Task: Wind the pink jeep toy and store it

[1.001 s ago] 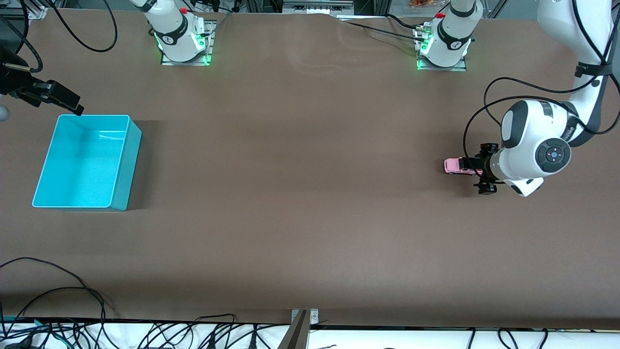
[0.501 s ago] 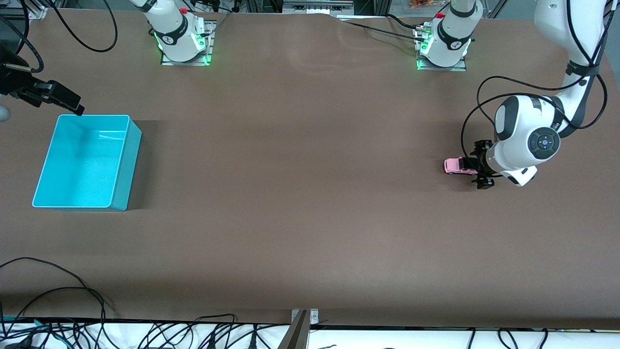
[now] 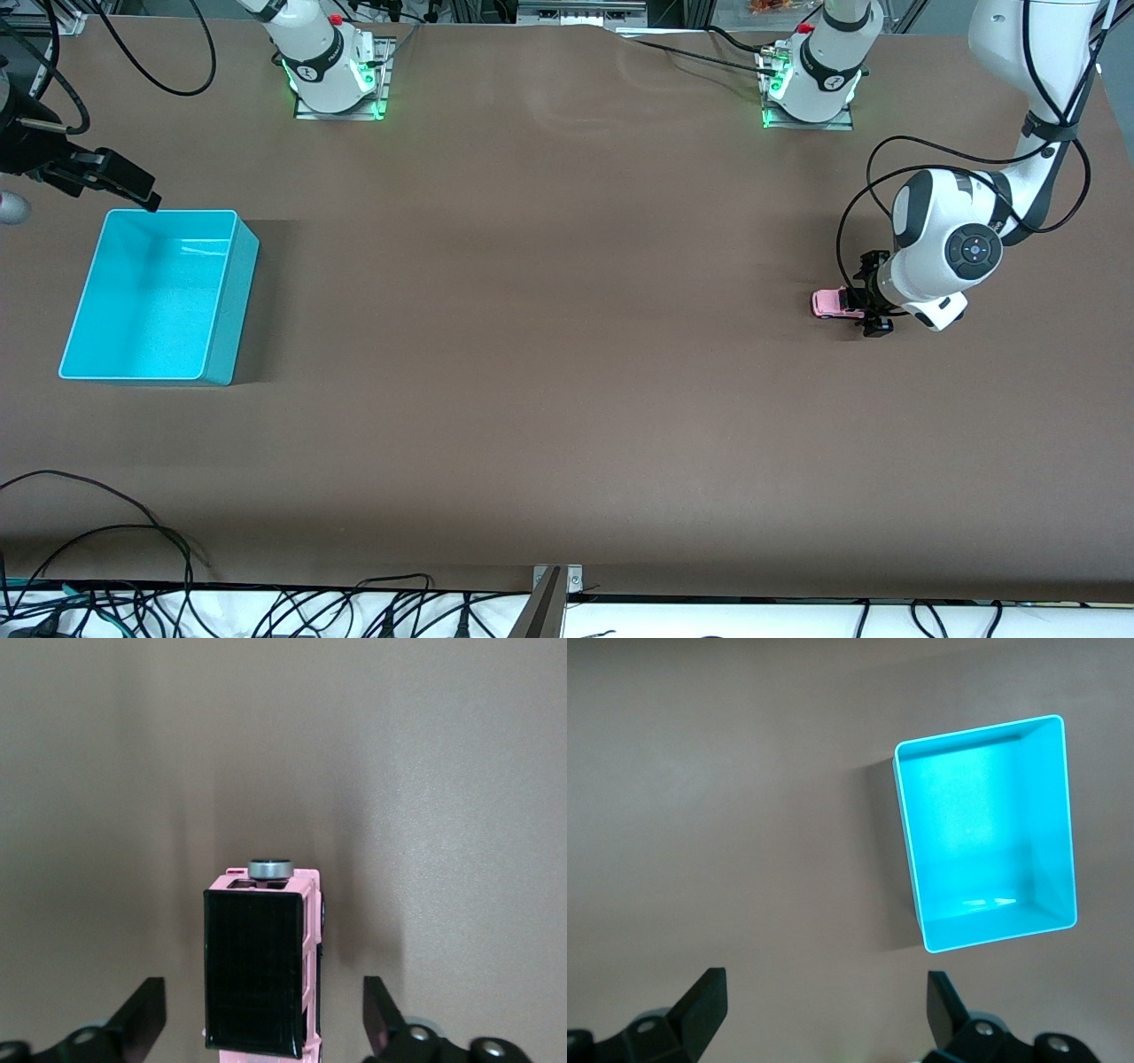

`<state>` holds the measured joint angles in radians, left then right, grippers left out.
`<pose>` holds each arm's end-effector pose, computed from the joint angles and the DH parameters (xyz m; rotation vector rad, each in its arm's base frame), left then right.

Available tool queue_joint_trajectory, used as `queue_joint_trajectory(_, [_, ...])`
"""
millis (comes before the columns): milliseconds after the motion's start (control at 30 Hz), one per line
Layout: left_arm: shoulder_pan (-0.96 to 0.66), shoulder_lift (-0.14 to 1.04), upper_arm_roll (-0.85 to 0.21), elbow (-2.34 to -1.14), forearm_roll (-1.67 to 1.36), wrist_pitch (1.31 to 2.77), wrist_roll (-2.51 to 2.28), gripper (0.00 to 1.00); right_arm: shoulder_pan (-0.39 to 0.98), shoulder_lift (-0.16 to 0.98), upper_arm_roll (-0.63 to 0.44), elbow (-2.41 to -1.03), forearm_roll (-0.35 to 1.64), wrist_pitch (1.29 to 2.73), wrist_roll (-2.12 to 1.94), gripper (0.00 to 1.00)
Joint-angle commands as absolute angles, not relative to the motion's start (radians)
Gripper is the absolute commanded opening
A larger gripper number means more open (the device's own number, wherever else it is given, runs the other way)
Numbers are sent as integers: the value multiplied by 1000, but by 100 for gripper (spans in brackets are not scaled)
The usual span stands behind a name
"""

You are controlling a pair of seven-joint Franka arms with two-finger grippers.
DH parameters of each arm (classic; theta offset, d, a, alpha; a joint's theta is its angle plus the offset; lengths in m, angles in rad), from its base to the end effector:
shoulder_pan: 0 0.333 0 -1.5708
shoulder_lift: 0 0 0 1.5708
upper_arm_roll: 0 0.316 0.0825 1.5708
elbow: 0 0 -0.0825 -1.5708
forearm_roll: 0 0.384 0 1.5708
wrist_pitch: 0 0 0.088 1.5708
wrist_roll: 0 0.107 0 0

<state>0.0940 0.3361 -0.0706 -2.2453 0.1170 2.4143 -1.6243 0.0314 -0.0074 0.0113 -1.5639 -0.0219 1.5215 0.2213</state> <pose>0.5250 0.0120 0.2029 -2.1287 -2.0970 0.1218 0.5467 0.0209 0.6276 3.1023 -0.2789 -0.0495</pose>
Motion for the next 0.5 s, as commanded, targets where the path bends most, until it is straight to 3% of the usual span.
queue_joint_trajectory(0, [104, 307, -75, -2293, 156, 2453, -1649, 50, 31, -12, 29, -1568, -25, 1514, 218, 100])
queue_joint_trajectory(167, [109, 305, -75, -2287, 156, 2453, -1700, 5, 31, -14, 31, -1574, -25, 1516, 218, 100])
queue_joint_trajectory(200, [109, 302, -75, -2284, 156, 2453, -1707, 0, 31, -14, 31, -1574, -25, 1514, 216, 100])
queue_joint_trajectory(467, [81, 269, -103, -2253, 156, 2442, -1794, 0, 29, -14, 46, -1574, -25, 1514, 219, 100])
